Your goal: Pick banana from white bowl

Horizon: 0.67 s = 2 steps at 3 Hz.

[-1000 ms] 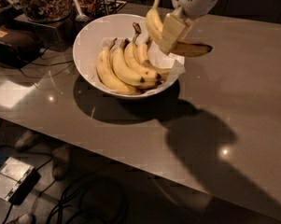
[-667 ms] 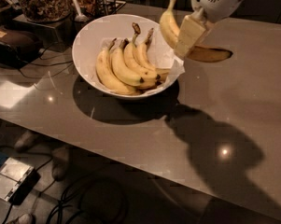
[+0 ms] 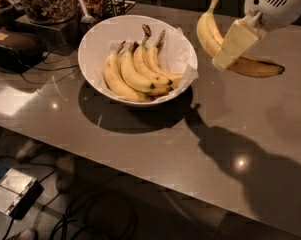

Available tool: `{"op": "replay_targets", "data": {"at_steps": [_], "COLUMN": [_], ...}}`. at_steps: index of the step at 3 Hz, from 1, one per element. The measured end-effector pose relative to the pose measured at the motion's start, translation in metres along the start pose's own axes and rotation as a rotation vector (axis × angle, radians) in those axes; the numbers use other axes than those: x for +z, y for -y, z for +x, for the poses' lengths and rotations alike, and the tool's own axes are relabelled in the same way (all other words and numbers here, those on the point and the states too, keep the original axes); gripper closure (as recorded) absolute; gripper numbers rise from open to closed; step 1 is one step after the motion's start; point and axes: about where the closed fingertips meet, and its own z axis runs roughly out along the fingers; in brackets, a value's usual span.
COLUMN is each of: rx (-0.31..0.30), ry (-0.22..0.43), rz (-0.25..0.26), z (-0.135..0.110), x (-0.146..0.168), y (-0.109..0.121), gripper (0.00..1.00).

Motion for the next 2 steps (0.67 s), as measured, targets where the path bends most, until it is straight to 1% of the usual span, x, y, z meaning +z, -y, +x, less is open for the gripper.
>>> {"op": "replay_targets", "data": {"at_steps": [1, 2], "rx": [-0.008, -0.038], "ry": [-0.016, -0.058], "rz": [-0.015, -0.057], "z": [-0.0036, -0.0040], "x": [0.0042, 0.0107], "y": [0.0012, -0.0028], "gripper": [1.00, 1.00]}}
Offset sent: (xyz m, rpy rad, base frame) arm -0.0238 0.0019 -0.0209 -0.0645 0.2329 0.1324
